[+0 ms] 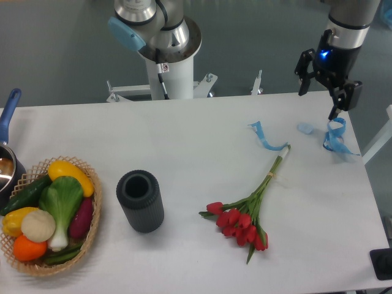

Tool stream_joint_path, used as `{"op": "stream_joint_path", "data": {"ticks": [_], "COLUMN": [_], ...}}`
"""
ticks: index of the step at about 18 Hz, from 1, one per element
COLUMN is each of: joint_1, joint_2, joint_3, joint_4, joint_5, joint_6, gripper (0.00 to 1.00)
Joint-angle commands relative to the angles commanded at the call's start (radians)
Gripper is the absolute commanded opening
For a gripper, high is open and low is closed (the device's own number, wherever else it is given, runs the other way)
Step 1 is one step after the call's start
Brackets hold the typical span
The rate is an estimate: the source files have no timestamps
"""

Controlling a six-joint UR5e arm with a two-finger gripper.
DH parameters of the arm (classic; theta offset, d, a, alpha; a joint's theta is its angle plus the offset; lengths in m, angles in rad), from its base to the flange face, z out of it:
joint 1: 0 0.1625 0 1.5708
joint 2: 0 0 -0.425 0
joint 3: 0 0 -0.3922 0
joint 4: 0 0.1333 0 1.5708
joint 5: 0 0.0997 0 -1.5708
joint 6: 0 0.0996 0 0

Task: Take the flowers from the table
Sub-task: 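Move the open gripper over the tulip bouquet's stems and lower it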

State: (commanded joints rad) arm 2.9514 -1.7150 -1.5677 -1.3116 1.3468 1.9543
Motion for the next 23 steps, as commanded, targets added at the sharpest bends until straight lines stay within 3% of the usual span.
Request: {"op": "stream_joint_path", "data": {"ticks": [6,10,13,19,23], "joint_1": [0.003,0.008,-0.006,-0.052,-0.083], "joint_2": [0.011,0.012,0.011,-0.029,-0.087], "joint_3": [-0.044,-0.107,-0.127,-0.172,-0.173], "joint_4": [0.006,0.080,0.098,0.107,0.214], "joint_5": [0.000,-0.034,-0.034,-0.032,-0.029], "joint_6": [-0.003,-0.012,-0.063,-0.156,-0.291], "gripper": [1.00,1.00,1.00,1.00,1.00]}}
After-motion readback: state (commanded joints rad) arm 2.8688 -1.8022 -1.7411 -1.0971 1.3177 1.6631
